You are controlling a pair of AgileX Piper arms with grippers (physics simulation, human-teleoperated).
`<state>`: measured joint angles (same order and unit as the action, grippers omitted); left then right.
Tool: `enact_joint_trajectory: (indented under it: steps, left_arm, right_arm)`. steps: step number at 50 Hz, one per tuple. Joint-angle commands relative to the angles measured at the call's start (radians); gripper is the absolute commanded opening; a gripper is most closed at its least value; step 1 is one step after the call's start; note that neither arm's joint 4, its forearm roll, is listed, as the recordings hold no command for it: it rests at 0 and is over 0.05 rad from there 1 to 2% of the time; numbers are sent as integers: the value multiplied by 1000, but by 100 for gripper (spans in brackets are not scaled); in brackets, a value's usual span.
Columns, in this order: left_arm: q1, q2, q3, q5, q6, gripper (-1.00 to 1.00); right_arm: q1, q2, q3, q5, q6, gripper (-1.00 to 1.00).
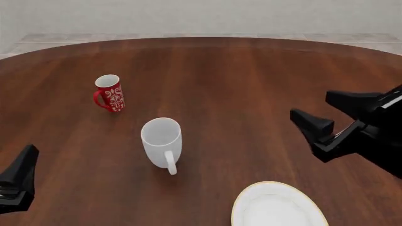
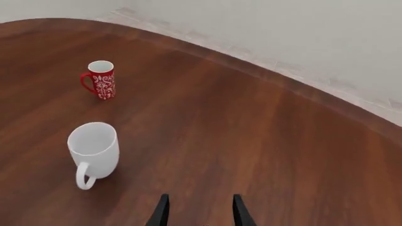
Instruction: Put the white mug on the plate.
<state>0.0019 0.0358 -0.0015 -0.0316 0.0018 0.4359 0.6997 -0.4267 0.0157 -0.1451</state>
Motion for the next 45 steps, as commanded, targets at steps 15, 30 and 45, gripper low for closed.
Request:
enact_joint_trajectory:
  steps: [15, 30, 45]
  left_arm:
    - [1, -18, 1, 17, 0, 100]
    - [1, -24, 1, 23, 0, 100]
    - [1, -21, 0, 21, 0, 100]
  right_arm:
    - [170, 245, -235, 183, 237, 100]
    - [227, 368, -323, 252, 283, 100]
    - [303, 467, -427, 302, 359, 100]
